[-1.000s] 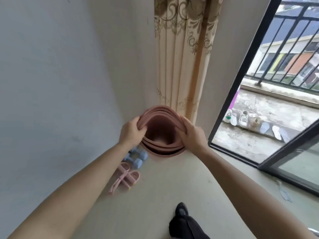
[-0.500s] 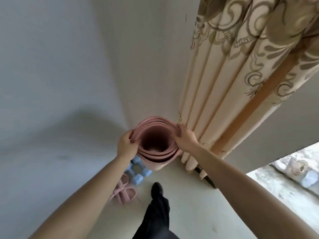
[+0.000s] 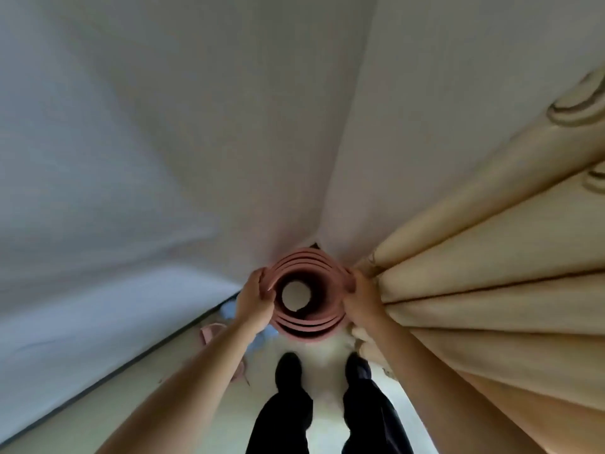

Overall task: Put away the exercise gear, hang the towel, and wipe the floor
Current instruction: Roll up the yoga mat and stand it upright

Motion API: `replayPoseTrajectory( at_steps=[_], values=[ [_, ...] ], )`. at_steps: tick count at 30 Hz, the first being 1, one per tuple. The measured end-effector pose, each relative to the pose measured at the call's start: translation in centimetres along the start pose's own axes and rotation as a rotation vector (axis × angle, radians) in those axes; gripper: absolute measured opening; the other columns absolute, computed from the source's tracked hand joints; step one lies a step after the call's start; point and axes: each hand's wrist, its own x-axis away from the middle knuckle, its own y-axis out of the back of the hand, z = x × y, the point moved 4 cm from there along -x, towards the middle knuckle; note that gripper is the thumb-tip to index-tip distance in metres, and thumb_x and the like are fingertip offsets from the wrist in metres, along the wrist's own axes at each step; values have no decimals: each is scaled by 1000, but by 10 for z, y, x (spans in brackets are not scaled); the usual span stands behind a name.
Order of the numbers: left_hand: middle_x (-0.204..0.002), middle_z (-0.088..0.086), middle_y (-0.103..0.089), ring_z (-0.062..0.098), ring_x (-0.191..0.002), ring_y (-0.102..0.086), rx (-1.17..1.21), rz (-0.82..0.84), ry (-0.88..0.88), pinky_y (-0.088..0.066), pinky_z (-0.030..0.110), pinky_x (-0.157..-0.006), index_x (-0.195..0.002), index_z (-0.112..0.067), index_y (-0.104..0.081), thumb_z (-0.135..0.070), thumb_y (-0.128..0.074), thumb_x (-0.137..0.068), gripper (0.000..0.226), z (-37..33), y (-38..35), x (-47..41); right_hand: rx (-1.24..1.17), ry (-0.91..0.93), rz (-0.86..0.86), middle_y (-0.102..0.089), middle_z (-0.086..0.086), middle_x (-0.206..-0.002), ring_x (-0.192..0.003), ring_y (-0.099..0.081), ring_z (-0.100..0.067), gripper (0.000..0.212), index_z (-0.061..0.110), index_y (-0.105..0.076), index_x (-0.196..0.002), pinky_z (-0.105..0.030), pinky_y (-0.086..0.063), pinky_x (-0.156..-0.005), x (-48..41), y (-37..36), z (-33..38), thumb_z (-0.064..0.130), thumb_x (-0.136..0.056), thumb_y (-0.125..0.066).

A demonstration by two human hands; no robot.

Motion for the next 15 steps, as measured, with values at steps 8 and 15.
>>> replayPoseTrajectory(
  at_steps=[8,15],
  values=[
    [-127,7,-63,31,-116,-59,22,-68,138,-44,33,-89,-138,-18,-48,-19,-49,-93,45,26,-69,-110,-105,20,29,-61,6,-120,-111,-60,-16,47,18,-53,-139,-30,-48,-91,-132,-37,-46,16,-94,-64],
    [-138,5,-55,28,-119,-55,21,-15,103,-43,35,-96,-152,-21,-27,-28,-45,-101,54,39,-95,-138,-111,117,114,-58,8,-136,-120,-59,-14,71,36,-34,-147,-35,-51,-98,-177,-57,-72,26,-88,-72]
  ],
)
